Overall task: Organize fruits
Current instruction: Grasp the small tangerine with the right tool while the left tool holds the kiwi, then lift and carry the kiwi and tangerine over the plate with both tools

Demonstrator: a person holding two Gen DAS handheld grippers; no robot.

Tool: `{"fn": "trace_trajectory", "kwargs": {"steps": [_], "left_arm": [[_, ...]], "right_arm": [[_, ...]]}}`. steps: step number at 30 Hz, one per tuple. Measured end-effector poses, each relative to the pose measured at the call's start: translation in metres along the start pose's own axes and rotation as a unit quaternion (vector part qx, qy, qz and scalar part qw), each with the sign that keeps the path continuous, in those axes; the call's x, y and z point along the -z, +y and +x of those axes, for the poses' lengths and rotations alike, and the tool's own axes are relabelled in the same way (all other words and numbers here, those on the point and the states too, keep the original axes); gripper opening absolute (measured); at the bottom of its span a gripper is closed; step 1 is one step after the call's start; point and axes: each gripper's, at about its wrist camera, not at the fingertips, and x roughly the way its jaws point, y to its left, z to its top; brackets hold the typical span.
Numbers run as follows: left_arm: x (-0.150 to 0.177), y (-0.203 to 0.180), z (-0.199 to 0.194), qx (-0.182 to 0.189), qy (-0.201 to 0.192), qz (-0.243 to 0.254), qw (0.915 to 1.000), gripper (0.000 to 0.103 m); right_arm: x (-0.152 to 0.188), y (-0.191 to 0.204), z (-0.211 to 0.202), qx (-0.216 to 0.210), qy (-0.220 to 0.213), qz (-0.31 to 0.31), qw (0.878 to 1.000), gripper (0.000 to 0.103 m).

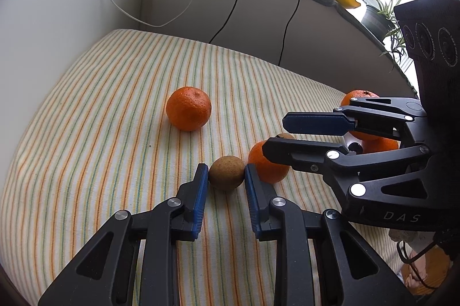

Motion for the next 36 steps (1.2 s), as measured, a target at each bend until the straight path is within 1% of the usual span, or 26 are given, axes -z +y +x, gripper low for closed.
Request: {"fn": "trace_trajectory", "kwargs": {"steps": [1, 3, 4, 7, 10, 14, 18, 20, 22, 24, 25, 26, 27, 28, 32, 36], "left_arm": [[0.0, 0.0, -0.001, -0.001, -0.001, 0.0, 1.0, 0.024], [0.0, -0.002, -0.002, -0.004, -0.004, 0.001, 1.0, 0.024], [0.0, -0.002, -0.002, -0.004, -0.004, 0.002, 1.0, 0.024], [0.002, 0.0, -0.003, -0.003, -0.003, 0.0, 1.0, 0.024], [0.002, 0.001, -0.005, -0.003, -0.005, -0.003, 1.0, 0.024], [0.001, 0.0, -0.009, -0.001, -0.01, -0.004, 0.9999, 0.024], [0.002, -0.004, -0.012, 0.001, -0.011, -0.003, 0.9999, 0.024], [0.002, -0.007, -0.012, 0.001, -0.013, 0.0, 0.9999, 0.024], [0.002, -0.008, -0.013, 0.0, -0.014, 0.0, 0.9999, 0.024], [0.002, -0.008, -0.013, 0.0, -0.015, -0.003, 0.9999, 0.024], [0.002, -0.007, -0.014, -0.001, -0.015, -0.004, 0.9999, 0.024], [0.003, -0.007, -0.015, -0.002, -0.015, -0.004, 0.9999, 0.024], [0.004, -0.005, -0.016, -0.003, -0.015, -0.005, 0.9999, 0.024], [0.007, -0.002, -0.019, -0.004, -0.016, -0.007, 0.9998, 0.024], [0.011, 0.003, -0.029, -0.012, -0.022, -0.012, 0.9996, 0.024], [0.015, 0.011, -0.038, -0.02, -0.026, -0.023, 0.9992, 0.024]], "right_arm": [[0.0, -0.001, 0.002, -0.002, 0.003, -0.001, 1.0, 0.029], [0.0, -0.002, 0.006, -0.004, 0.007, 0.0, 1.0, 0.024], [0.0, -0.003, 0.007, -0.007, 0.008, 0.001, 1.0, 0.013], [0.001, -0.005, 0.007, -0.005, 0.006, 0.005, 1.0, 0.006], [0.002, -0.004, 0.003, -0.001, -0.006, 0.004, 1.0, 0.004], [0.004, -0.005, -0.018, -0.005, -0.033, 0.015, 0.999, 0.003], [0.003, -0.011, -0.033, -0.005, -0.049, 0.021, 0.999, 0.003], [0.003, -0.013, -0.038, -0.012, -0.052, 0.024, 0.998, 0.003], [0.001, -0.019, -0.035, -0.019, -0.041, 0.036, 0.998, 0.003], [0.003, -0.02, -0.029, -0.027, -0.022, 0.04, 0.999, 0.008], [0.006, -0.019, -0.025, -0.021, -0.015, 0.036, 0.999, 0.023], [0.007, -0.015, -0.022, -0.014, -0.012, 0.029, 0.999, 0.047], [0.01, -0.012, -0.019, -0.009, -0.01, 0.019, 1.0, 0.055], [0.011, -0.009, -0.017, -0.006, -0.01, 0.01, 1.0, 0.058], [0.011, 0.001, -0.009, -0.013, 0.003, -0.023, 1.0, 0.058], [0.008, 0.01, -0.002, -0.009, 0.014, -0.058, 0.998, 0.058]]}}
